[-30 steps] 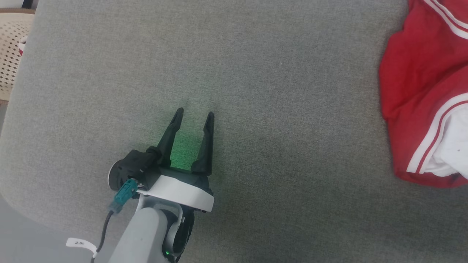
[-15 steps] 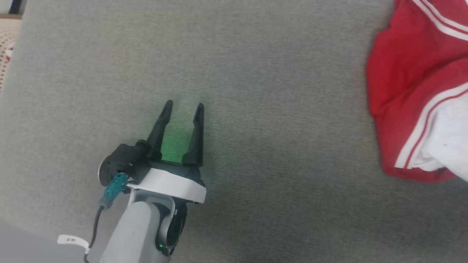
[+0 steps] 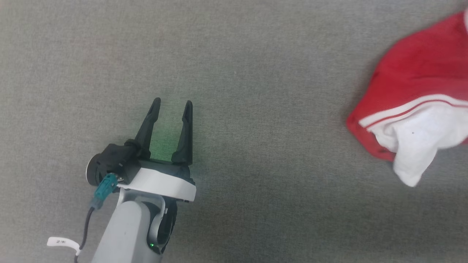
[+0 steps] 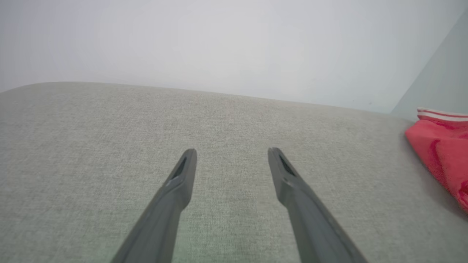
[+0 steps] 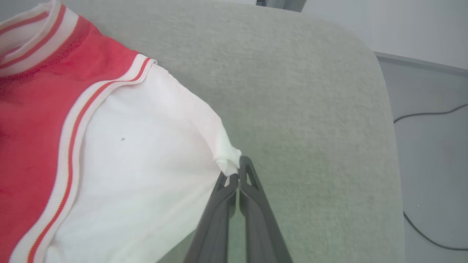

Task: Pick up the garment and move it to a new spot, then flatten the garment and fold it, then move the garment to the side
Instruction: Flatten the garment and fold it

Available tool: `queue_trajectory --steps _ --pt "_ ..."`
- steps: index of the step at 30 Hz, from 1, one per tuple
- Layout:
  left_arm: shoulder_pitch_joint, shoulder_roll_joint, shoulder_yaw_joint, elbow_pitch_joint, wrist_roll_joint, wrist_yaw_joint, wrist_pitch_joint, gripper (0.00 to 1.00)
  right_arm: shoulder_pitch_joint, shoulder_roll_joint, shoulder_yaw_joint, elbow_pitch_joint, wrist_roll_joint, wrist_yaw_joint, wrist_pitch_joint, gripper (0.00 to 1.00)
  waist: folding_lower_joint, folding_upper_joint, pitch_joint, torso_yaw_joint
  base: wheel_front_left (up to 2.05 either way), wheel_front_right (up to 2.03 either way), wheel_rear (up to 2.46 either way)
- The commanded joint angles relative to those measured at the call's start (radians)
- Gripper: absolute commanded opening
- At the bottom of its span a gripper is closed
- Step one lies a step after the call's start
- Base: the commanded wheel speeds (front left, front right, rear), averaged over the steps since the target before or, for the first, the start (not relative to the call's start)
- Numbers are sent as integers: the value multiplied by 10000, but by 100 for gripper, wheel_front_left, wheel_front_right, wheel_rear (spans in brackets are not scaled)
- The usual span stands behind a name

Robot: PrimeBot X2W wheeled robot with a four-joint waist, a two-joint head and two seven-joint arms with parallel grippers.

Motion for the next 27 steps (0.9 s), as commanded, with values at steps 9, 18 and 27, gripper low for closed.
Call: queue_trajectory --steps 9,18,27 --pt "217 -16 205 242 512 -310 -52 100 1572 212 -197 1183 658 -15 -1371 0 -1 0 -509 -404 0 0 0" --pt "-456 692 -181 949 1321 -755 -52 100 1478 1518 -159 1887 -118 -17 -3836 100 -1 0 -1329 -1035 0 0 0" --pt "-3072 2825 -4725 1009 -773 -906 3345 100 1789 2563 -1316 1303 -1194 -15 -5696 100 -1 0 -2432 -2364 0 0 0"
